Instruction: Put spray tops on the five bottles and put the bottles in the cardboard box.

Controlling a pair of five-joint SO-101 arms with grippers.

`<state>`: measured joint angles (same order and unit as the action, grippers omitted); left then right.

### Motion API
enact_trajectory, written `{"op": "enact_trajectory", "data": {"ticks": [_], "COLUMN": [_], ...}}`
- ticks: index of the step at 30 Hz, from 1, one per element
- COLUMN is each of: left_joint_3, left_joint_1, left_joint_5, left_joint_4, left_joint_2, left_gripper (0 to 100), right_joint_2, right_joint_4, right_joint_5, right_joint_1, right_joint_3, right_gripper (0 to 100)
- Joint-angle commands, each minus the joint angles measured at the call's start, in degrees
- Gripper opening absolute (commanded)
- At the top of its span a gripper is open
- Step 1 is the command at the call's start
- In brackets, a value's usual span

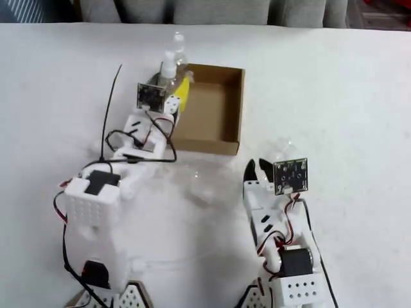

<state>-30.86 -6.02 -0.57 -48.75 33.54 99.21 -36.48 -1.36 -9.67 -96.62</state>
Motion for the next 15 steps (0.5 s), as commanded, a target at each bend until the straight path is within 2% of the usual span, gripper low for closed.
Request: {"op": "enact_trajectory", "data": {"ticks": [1, 4, 10, 15], "left_joint_3": [0.5, 0.3, -2.5, -2.4], "left_joint_1": [1.0, 1.0, 1.0, 2.9], "left_joint_5": [0.3, 0.3, -0.9, -3.7], "left_joint_4": [-1.0, -1.0, 4.5, 6.5], "left_joint_2": [-0.5, -1.1, -5.2, -6.7], "left_gripper": [12, 12, 25, 27], "right_joint_2": [-0.3, -0.3, -0.3, -0.3], "right_joint_4": [0.0, 0.1, 0.1, 0.1], "right_joint_5": [-0.7, -0.7, -0.7, -0.7], "right_joint_1": [0.6, 0.7, 0.7, 0.7], "right_joint_3": [-0.4, -0.4, -0.4, -0.4], "right_gripper": [4.5, 4.5, 4.5, 4.5]}}
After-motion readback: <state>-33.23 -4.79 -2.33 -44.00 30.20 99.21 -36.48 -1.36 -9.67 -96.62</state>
